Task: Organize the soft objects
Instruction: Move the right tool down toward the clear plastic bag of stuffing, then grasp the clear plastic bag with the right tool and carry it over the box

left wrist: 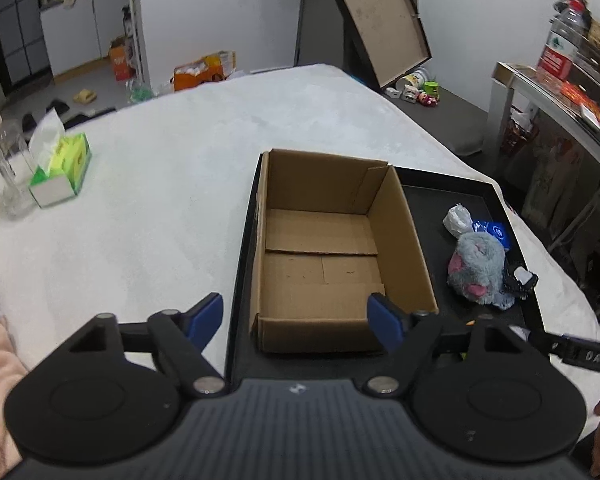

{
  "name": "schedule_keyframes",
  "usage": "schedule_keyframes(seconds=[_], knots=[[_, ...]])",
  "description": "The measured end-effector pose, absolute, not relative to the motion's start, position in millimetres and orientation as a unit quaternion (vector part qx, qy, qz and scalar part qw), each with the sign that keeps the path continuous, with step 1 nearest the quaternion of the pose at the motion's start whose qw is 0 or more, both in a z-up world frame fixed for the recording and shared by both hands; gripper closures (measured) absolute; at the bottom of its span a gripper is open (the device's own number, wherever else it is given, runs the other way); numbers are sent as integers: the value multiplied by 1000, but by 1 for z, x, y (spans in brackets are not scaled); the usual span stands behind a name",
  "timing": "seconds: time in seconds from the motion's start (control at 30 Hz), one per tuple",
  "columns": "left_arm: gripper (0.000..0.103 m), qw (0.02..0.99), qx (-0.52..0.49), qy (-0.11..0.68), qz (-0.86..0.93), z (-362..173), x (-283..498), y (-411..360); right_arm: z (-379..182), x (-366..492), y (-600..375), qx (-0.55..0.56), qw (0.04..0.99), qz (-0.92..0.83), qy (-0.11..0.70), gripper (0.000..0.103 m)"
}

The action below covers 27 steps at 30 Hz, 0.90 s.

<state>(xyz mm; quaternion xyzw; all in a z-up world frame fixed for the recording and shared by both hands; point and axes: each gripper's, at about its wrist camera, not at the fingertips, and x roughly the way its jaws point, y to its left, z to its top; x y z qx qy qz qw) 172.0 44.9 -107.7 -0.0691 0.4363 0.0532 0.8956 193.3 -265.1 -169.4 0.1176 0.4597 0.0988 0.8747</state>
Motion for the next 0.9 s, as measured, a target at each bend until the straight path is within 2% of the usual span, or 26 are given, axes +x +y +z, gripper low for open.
schedule_keyframes(seconds=[0.27, 0.57, 0.67, 0.8, 0.9], knots=[[33, 891, -68, 445, 65, -131, 185, 47, -201, 212, -271, 138, 864, 78, 479, 25], [49, 889, -85, 443, 78, -154, 195, 57, -230, 219, -268, 120, 866, 70, 481, 26], [57, 886, -88, 449, 82, -162, 198, 59, -236, 220, -266, 113, 864, 70, 486, 31], [72, 885, -99, 445, 88, -169, 200, 63, -244, 223, -270, 123, 860, 62, 491, 50], [81, 886, -101, 443, 92, -171, 200, 64, -244, 223, -274, 139, 862, 60, 484, 53]])
